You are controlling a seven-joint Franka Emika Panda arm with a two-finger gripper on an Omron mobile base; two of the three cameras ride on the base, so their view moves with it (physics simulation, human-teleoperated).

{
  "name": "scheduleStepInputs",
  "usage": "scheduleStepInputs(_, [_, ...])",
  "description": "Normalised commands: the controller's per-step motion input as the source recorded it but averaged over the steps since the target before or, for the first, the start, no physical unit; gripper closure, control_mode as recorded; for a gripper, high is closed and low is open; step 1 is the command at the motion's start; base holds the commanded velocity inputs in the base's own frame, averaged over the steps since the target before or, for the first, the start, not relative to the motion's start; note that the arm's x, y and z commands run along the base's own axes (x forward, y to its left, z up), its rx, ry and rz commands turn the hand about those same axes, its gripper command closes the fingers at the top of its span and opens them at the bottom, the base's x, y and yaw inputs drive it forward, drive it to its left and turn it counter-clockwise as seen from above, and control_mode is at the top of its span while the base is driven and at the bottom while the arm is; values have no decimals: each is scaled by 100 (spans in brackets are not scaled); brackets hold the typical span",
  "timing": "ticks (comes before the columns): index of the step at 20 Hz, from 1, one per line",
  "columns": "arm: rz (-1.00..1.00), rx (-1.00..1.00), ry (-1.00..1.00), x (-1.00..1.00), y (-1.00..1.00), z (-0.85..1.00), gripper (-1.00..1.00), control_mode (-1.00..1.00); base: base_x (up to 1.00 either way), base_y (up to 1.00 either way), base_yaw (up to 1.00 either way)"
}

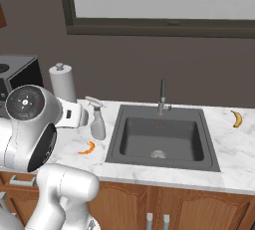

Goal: Open the cabinet. Pick the spray and place it next to the sink. Then close the cabinet.

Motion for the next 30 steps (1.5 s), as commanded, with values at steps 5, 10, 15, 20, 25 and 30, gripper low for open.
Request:
scheduleStepInputs(5, [0, 0, 0, 0, 0, 0, -100, -100, 0, 0, 0])
scheduleStepInputs(10, [0, 0, 0, 0, 0, 0, -100, -100, 0, 0, 0])
scheduleStepInputs(15, [0, 0, 0, 0, 0, 0, -100, -100, 0, 0, 0])
scheduleStepInputs(20, [0, 0, 0, 0, 0, 0, -100, -100, 0, 0, 0])
scheduleStepInputs(25, [0, 0, 0, 0, 0, 0, -100, -100, 0, 0, 0])
scheduleStepInputs(30, [0, 0, 0, 0, 0, 0, -100, 100, 0, 0, 0])
